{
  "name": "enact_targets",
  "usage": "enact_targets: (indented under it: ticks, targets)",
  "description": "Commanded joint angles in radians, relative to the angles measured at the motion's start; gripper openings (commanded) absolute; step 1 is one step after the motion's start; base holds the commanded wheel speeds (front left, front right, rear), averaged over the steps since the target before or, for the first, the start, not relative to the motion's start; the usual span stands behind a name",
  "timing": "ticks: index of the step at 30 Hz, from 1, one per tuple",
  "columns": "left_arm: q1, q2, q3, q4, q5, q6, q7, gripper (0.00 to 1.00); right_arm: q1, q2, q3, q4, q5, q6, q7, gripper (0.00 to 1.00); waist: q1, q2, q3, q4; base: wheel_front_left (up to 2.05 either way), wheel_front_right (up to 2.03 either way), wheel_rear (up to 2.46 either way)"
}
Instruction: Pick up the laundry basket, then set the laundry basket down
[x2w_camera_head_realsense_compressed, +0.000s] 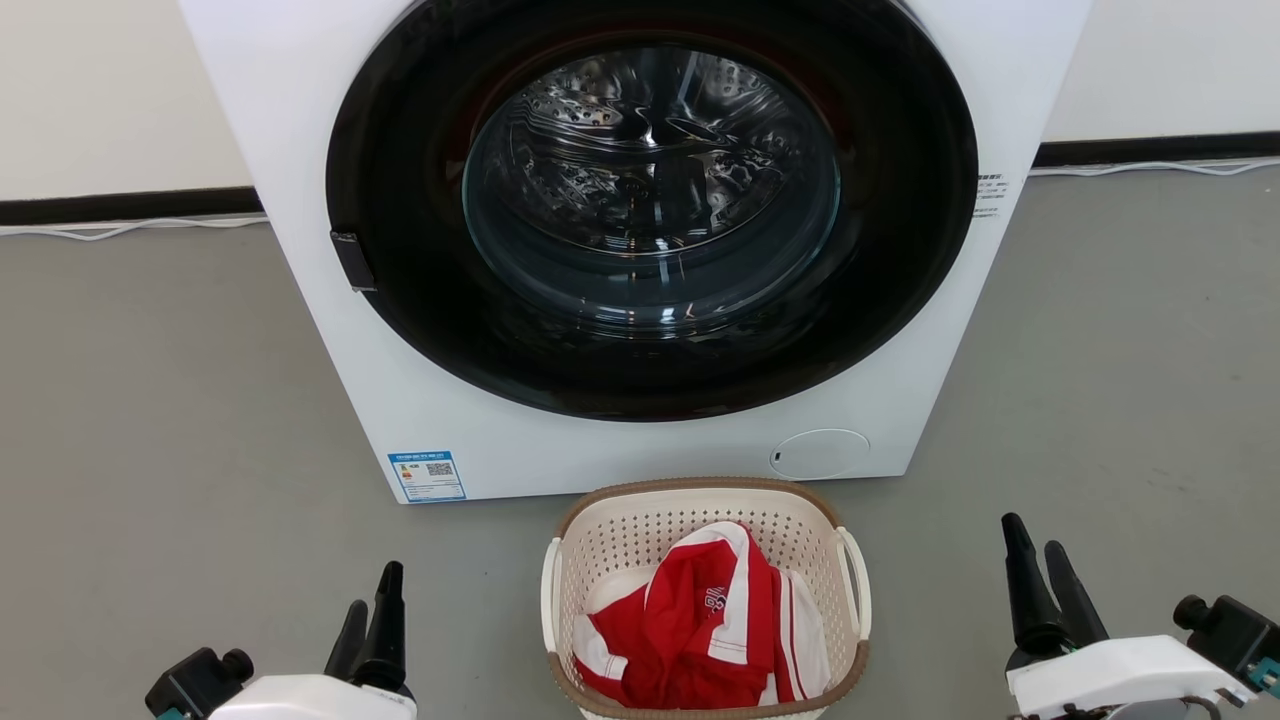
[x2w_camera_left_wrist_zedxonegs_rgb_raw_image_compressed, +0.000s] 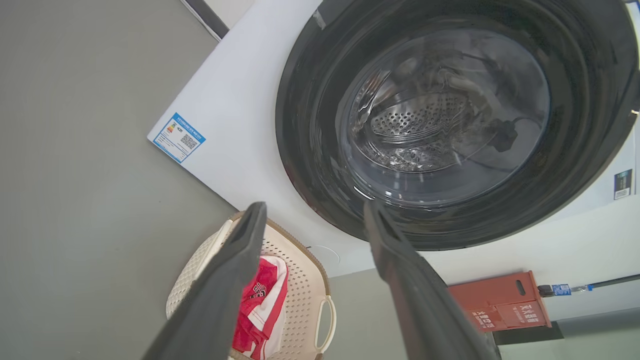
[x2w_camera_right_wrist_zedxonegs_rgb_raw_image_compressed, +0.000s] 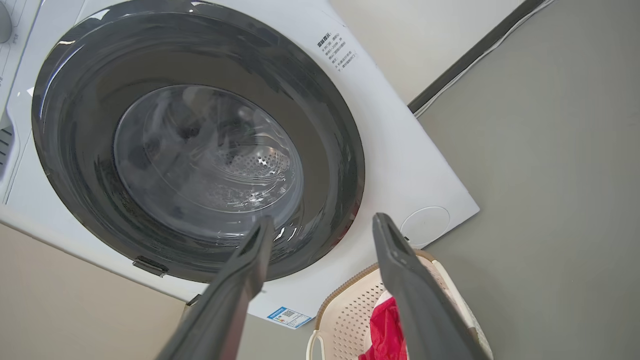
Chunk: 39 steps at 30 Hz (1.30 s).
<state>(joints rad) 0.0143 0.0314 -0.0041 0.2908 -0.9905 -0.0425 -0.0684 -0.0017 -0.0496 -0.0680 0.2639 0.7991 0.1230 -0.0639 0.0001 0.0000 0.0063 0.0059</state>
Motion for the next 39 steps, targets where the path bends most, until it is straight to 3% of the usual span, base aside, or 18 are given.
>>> enact_targets:
  ticks: [1,39]
  targets:
    - [-0.044,0.008,0.010,-0.034,0.038,0.011,-0.015,1.00,-0.042,-0.013,0.009,-0.035,-0.044,0.004,-0.020,1.00,0.0000,0.0000,0.000,0.001,0.00,0.00,0.00]
    - [-0.052,0.015,-0.019,-0.049,0.495,0.054,-0.127,1.00,-0.068,-0.016,0.011,0.005,-0.511,0.006,-0.131,1.00,0.0000,0.0000,-0.003,0.010,0.00,0.00,0.00]
